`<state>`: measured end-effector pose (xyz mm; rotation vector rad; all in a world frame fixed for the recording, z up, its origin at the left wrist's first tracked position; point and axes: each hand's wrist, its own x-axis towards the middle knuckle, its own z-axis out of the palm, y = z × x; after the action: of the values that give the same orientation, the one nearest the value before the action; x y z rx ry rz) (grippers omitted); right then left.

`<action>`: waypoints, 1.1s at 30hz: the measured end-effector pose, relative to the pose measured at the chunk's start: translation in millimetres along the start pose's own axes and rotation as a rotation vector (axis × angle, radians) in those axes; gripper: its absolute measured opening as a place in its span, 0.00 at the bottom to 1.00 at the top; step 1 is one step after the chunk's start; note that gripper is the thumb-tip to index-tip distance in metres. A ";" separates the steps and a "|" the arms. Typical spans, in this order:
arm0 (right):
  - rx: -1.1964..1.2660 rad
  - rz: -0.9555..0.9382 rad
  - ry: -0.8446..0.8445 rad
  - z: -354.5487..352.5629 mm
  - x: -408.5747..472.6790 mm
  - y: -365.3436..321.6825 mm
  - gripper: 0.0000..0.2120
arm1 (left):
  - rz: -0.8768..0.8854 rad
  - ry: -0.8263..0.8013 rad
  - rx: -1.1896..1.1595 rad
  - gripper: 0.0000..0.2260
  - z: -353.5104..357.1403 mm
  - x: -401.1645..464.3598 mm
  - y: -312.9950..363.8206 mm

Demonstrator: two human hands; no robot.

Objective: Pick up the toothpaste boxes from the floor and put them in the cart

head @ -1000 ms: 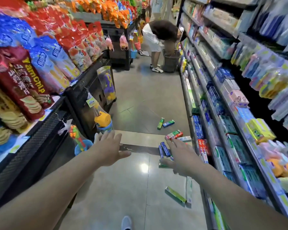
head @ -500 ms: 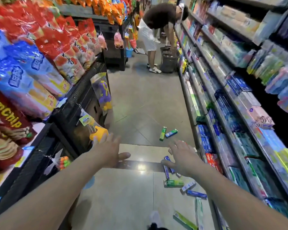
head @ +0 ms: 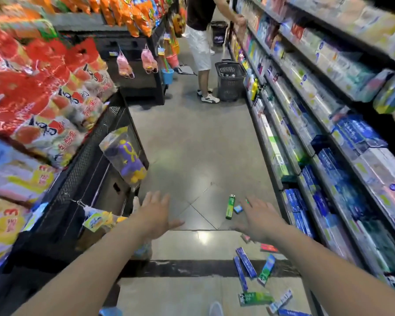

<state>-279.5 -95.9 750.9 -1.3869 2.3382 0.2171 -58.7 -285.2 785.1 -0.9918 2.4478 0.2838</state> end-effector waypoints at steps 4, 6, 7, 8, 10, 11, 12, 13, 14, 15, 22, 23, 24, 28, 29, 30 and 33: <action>0.048 0.049 -0.009 -20.6 52.4 20.1 0.43 | 0.019 -0.010 0.028 0.41 -34.0 62.7 -1.2; 0.073 0.080 -0.021 -29.2 80.4 29.6 0.44 | 0.031 -0.016 0.047 0.42 -50.4 100.4 -1.7; 0.084 0.096 -0.020 -33.5 94.3 34.7 0.45 | 0.041 -0.014 0.058 0.42 -58.1 119.9 -1.5; 0.098 0.114 -0.017 -37.3 107.7 39.8 0.46 | 0.054 -0.014 0.070 0.42 -65.0 139.4 -0.8; 0.113 0.149 -0.013 -43.2 136.2 49.9 0.43 | 0.101 -0.021 0.101 0.43 -77.1 180.2 0.6; 0.109 0.169 -0.011 -46.2 151.0 54.9 0.42 | 0.128 -0.031 0.116 0.43 -83.3 201.2 1.1; 0.105 0.197 -0.012 -49.8 165.6 59.9 0.42 | 0.154 -0.044 0.126 0.43 -89.9 223.0 1.6; 0.106 0.229 -0.018 -52.9 179.5 65.3 0.43 | 0.181 -0.051 0.138 0.43 -97.7 245.0 2.6; 0.113 0.260 -0.031 -56.4 192.4 70.1 0.43 | 0.209 -0.053 0.156 0.43 -106.5 266.7 3.6; 0.130 0.288 -0.047 -61.4 203.5 74.9 0.43 | 0.240 -0.058 0.175 0.42 -116.1 287.9 5.8; 0.262 0.500 -0.029 -80.3 260.5 108.3 0.37 | 0.423 -0.135 0.340 0.42 -173.5 409.4 44.5; 0.281 0.524 -0.036 -79.2 266.6 115.5 0.37 | 0.443 -0.142 0.354 0.42 -177.8 423.0 53.4; 0.289 0.544 -0.047 -78.4 272.8 123.5 0.38 | 0.461 -0.150 0.369 0.42 -180.1 437.1 62.6; 0.320 0.622 -0.088 -72.2 297.8 160.6 0.38 | 0.518 -0.206 0.438 0.43 -177.1 489.8 104.1; 0.335 0.629 -0.102 -69.6 304.7 171.6 0.38 | 0.527 -0.218 0.455 0.42 -174.8 500.0 114.8; 0.338 0.630 -0.110 -67.2 311.1 180.5 0.38 | 0.532 -0.225 0.467 0.42 -172.4 507.6 123.7; 0.333 0.639 -0.130 -52.5 338.7 212.3 0.37 | 0.545 -0.251 0.481 0.42 -158.6 539.5 152.8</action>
<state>-619.9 -280.9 639.4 -0.4350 2.4892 0.0849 -557.1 -555.9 651.2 -0.0743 2.3398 -0.0137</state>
